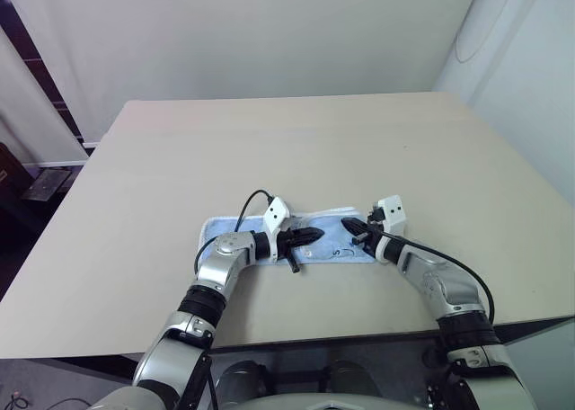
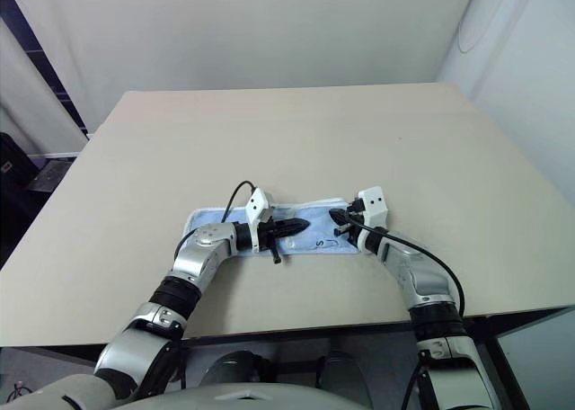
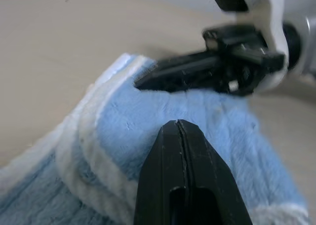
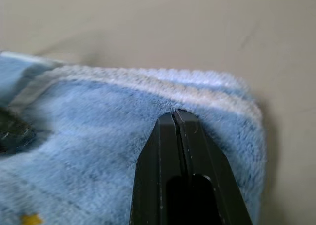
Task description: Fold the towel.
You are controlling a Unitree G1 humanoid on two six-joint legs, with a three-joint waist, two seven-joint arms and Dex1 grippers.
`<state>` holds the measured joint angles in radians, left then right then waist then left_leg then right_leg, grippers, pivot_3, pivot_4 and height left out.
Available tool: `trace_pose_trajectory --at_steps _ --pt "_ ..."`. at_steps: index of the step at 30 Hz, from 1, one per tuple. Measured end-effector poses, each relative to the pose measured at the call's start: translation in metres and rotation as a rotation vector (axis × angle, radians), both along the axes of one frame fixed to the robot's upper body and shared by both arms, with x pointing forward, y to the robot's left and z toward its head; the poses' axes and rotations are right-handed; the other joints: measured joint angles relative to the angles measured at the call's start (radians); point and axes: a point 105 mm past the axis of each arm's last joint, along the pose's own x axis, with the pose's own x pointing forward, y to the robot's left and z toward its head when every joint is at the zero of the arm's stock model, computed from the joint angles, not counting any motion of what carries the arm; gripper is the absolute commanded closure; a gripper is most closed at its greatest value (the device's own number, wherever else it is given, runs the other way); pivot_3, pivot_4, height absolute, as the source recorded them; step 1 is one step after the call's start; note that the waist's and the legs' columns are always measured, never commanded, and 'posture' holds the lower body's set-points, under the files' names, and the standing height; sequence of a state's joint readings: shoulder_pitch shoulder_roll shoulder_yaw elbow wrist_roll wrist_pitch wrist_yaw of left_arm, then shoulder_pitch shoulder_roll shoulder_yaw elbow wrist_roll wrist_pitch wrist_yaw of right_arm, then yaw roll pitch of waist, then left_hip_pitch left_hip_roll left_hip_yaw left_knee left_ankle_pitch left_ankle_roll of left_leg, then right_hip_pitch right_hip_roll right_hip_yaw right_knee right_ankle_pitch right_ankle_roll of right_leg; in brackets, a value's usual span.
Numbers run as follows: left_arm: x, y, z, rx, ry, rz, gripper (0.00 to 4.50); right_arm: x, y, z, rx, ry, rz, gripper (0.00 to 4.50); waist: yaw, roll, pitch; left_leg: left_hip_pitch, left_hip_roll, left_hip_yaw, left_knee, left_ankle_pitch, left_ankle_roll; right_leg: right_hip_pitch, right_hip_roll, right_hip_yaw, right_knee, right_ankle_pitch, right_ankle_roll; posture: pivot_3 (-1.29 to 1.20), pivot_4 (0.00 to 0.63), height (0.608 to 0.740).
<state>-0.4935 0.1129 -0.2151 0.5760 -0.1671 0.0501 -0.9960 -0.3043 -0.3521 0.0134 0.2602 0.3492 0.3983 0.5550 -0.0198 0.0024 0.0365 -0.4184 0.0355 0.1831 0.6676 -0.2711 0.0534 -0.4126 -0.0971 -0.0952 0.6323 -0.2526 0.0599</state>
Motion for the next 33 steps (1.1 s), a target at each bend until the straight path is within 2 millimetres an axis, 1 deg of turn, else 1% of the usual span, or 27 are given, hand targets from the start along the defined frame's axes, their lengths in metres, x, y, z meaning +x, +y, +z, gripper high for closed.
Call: trace_pose_trajectory --at_steps 3,5,6,7,10,14,17,18,20,23,25,27,29,31,33 --pt "-0.003 0.001 0.0 0.001 -0.013 -0.03 4.48 0.001 0.0 0.001 -0.013 -0.006 0.001 4.48 0.0 0.0 0.0 0.0 0.0 0.0 0.0 0.0 0.0 0.0 0.0 0.0 0.0 0.0 0.0 0.0 0.0 0.74" --pt "-0.006 0.002 0.005 -0.033 0.007 -0.069 4.48 0.001 0.0 0.002 -0.009 -0.004 0.006 4.48 -0.001 0.0 0.0 0.0 0.0 0.0 0.0 0.0 0.0 0.0 -0.001 0.0 0.0 0.0 0.0 0.0 0.0 0.74" --pt "-0.008 0.003 0.011 -0.064 0.023 -0.089 4.14 0.0 0.001 0.004 -0.007 -0.008 0.013 4.5 -0.001 0.0 0.0 0.0 0.0 0.0 0.0 0.0 0.0 -0.001 -0.001 0.001 0.0 0.0 0.0 0.0 0.0 0.74" --pt "-0.01 0.004 0.016 -0.091 0.038 -0.103 3.92 -0.001 0.001 0.006 -0.004 -0.01 0.017 4.5 -0.001 0.0 0.0 -0.001 0.0 0.0 0.0 0.0 -0.001 -0.001 -0.001 0.001 0.0 0.0 0.0 0.0 0.0 0.74" --pt "-0.011 0.016 0.036 -0.154 0.079 -0.13 2.83 -0.002 0.002 0.014 0.022 -0.018 0.02 4.5 -0.004 0.001 0.0 -0.003 0.0 0.0 0.0 0.003 -0.006 -0.001 0.0 0.001 0.001 0.0 0.0 0.0 0.0 0.74" --pt "-0.009 0.041 0.064 -0.22 0.09 -0.104 1.35 -0.002 0.005 0.021 0.023 -0.032 0.028 4.5 -0.021 0.001 0.0 -0.004 0.001 0.0 0.0 0.004 -0.006 -0.001 0.001 0.001 0.001 0.0 0.0 0.0 0.0 0.74" --pt "-0.007 0.067 0.079 -0.231 0.094 -0.034 0.23 -0.003 0.012 0.028 0.015 -0.053 0.047 4.5 -0.03 0.001 0.0 -0.003 0.001 0.0 0.0 0.004 -0.006 -0.001 0.001 0.001 0.002 0.0 0.0 0.0 0.0 0.74" --pt "-0.008 0.078 0.082 -0.228 0.105 -0.01 0.03 -0.003 0.015 0.032 0.021 -0.063 0.051 4.5 -0.035 0.001 0.0 -0.003 0.001 0.0 -0.001 0.004 -0.007 -0.001 0.001 0.001 0.002 0.0 0.0 0.0 0.0 0.74" --pt "-0.009 0.098 0.08 -0.211 0.156 0.061 0.03 -0.002 0.022 0.037 0.043 -0.066 0.062 4.5 -0.038 0.001 0.0 -0.003 0.002 0.0 -0.001 0.005 -0.008 -0.001 0.002 0.001 0.002 0.0 0.0 0.0 0.0 0.74" --pt "-0.013 0.128 0.073 -0.182 0.253 0.182 0.03 0.001 0.033 0.048 0.088 -0.062 0.083 4.5 -0.044 0.001 0.001 -0.002 0.002 0.0 -0.001 0.005 -0.008 -0.001 0.002 0.001 0.003 0.0 0.0 0.0 0.0 0.74" --pt "-0.023 0.148 0.067 -0.132 0.288 0.239 0.03 0.002 0.04 0.053 0.112 -0.052 0.099 4.5 -0.048 0.001 0.001 -0.002 0.002 0.0 -0.001 0.005 -0.009 -0.001 0.002 0.001 0.003 0.0 0.0 0.0 0.0 0.74" --pt "-0.035 0.173 0.056 -0.058 0.349 0.325 0.03 0.005 0.044 0.057 0.113 -0.039 0.103 4.5 -0.051 0.001 0.001 -0.002 0.002 0.001 -0.002 0.005 -0.01 -0.002 0.002 0.001 0.003 0.0 0.0 0.0 0.0 0.74" --pt "-0.046 0.192 0.048 -0.014 0.406 0.395 0.03 0.009 0.052 0.065 0.161 -0.025 0.108 4.5 -0.05 0.001 0.001 -0.003 0.002 0.002 -0.004 0.006 -0.012 -0.009 0.001 0.002 0.004 0.0 0.0 0.0 0.0 0.74" --pt "-0.053 0.201 0.046 -0.015 0.475 0.414 0.03 0.012 0.065 0.077 0.228 -0.019 0.138 4.5 -0.045 0.001 0.001 -0.004 0.002 0.002 -0.004 0.008 -0.014 -0.011 0.001 0.002 0.006 0.0 0.0 0.0 0.0 0.74" --pt "-0.06 0.207 0.051 -0.024 0.55 0.405 0.03 0.013 0.074 0.09 0.3 -0.002 0.165 4.5 -0.042 0.0 0.001 -0.005 0.002 0.003 -0.005 0.008 -0.015 -0.013 0.0 0.002 0.007 0.0 -0.001 0.0 0.0 0.74"
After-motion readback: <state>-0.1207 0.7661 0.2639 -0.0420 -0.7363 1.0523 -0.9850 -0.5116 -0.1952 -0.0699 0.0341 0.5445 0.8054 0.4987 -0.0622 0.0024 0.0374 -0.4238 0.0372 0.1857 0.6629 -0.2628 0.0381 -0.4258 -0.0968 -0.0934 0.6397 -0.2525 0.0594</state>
